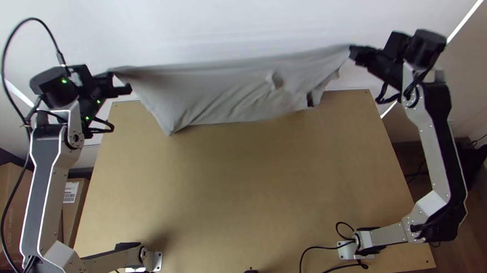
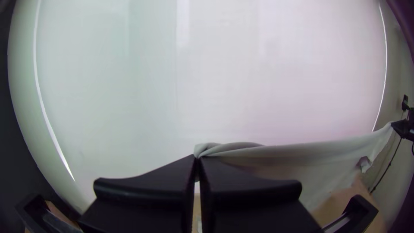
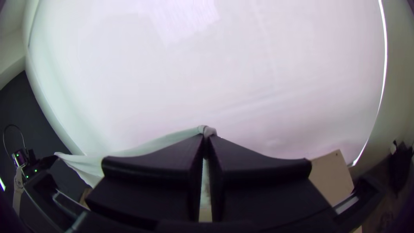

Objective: Fold the t-shirt

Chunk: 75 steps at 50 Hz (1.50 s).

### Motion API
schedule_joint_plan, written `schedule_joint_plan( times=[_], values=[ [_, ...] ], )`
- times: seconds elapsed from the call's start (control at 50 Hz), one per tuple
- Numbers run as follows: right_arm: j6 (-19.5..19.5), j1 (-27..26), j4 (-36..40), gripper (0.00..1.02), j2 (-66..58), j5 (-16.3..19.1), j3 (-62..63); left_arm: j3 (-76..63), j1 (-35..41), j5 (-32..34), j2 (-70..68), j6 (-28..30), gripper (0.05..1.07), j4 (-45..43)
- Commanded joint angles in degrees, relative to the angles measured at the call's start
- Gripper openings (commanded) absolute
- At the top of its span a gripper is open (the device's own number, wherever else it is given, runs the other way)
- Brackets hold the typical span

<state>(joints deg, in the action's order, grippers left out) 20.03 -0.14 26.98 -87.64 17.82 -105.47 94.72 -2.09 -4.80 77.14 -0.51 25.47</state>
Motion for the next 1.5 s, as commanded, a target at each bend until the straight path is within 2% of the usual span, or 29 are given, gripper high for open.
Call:
schedule_joint_plan(
  times=[0.0,0.14,0.3,0.62,0.76,0.96,1.02,1.16,1.3,1.48],
  values=[
    [2.29,-1.18,-2.29,0.02,1.06,-4.29,-11.25,9.61,-0.9,-3.73,-1.12,-3.18,0.08,-2.71],
    [3.0,-1.09,-2.2,0.02,4.14,-6.05,-19.51,16.2,-2.4,-5.31,-2.88,-3.27,0.08,-2.53],
    [3.17,-0.74,-1.58,0.02,12.58,-6.05,-19.33,17.26,-4.68,-5.31,-9.38,-3.0,0.08,-2.53],
    [4.49,-0.39,-0.97,0.02,37.71,-6.05,-6.85,16.64,-5.47,-5.4,-25.38,-2.3,0.08,-2.8],
    [5.98,-0.47,0.97,0.02,44.92,-5.87,-1.76,14.09,-4.94,-5.22,-31.18,-3.0,0.07,-1.57],
    [9.94,0.23,3.34,0.02,47.73,-5.43,8.88,-2.61,-2.57,-4.61,-38.74,-10.03,0.08,3.71],
    [11.78,0.32,4.92,0.02,48.08,-5.34,13.98,-9.46,-1.6,-3.9,-41.37,-10.12,0.07,5.73],
    [12.58,3.92,5.71,0.02,51.07,-4.9,32.61,-29.94,-0.64,6.47,-48.4,-9.68,0.08,13.37],
    [12.58,7.96,3.34,0.02,52.83,-4.99,52.82,-46.99,-1.08,8.31,-51.66,-5.9,0.08,11.44],
    [14.51,8.05,-4.22,0.02,48.79,-4.46,67.33,-56.4,-1.25,11.13,-45.94,-4.41,0.08,3.71]
  ],
)
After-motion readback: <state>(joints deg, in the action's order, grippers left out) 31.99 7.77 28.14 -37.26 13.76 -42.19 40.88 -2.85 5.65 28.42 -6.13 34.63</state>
